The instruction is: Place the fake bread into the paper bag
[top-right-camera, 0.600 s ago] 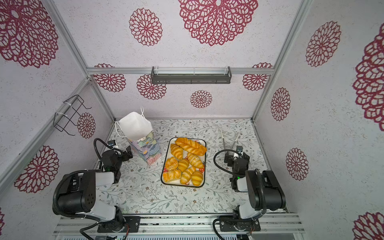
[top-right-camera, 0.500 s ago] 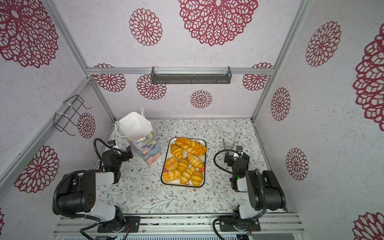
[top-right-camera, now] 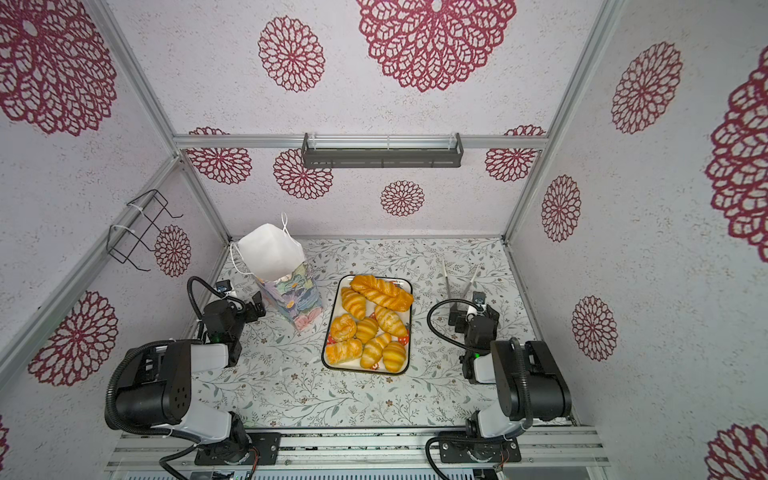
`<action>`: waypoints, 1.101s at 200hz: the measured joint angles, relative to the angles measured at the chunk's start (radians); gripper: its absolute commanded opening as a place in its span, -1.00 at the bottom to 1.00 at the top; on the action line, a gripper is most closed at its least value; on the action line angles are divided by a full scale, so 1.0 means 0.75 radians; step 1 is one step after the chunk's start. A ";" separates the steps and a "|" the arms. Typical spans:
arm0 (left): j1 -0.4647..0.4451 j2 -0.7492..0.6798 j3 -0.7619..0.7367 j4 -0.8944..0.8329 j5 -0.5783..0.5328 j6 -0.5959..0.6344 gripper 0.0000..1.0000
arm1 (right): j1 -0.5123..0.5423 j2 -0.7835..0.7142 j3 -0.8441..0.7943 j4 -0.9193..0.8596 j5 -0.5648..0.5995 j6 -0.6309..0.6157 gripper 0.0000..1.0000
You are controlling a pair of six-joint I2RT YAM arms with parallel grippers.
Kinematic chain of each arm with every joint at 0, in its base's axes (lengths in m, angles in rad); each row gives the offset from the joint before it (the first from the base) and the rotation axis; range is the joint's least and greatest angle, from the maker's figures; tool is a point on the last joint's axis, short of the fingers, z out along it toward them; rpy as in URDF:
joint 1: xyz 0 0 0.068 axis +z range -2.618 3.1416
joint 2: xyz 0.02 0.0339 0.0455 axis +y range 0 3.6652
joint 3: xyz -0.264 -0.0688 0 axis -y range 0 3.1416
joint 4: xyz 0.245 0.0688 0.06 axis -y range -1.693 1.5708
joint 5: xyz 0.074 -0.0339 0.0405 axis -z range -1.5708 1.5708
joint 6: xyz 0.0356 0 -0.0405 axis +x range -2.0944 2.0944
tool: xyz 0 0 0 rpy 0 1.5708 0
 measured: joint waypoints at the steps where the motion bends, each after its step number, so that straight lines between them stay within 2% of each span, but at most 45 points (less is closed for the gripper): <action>1: 0.000 0.000 0.000 0.000 0.000 0.000 0.95 | 0.000 0.000 0.000 0.000 -0.001 0.000 0.98; 89: 0.000 0.000 0.000 0.002 -0.009 -0.004 0.95 | 0.000 0.000 0.000 0.000 -0.001 0.000 0.98; 109: -0.004 -0.011 -0.021 0.043 -0.079 -0.023 0.95 | 0.000 0.000 0.000 0.001 0.001 0.001 0.98; 125: -0.019 -0.079 -0.085 0.066 -0.189 -0.048 0.95 | 0.000 -0.019 0.000 -0.020 0.030 0.012 0.98; 147: -0.079 -0.257 -0.122 -0.030 -0.394 -0.090 0.95 | 0.000 -0.126 0.034 -0.190 0.111 0.058 0.98; 177: -0.164 -0.513 -0.082 -0.212 -0.633 -0.209 0.95 | 0.000 -0.261 0.187 -0.466 0.247 0.170 0.98; 220: -0.179 -0.823 -0.050 -0.551 -0.747 -0.424 0.95 | -0.007 -0.311 0.460 -1.018 0.416 0.431 0.98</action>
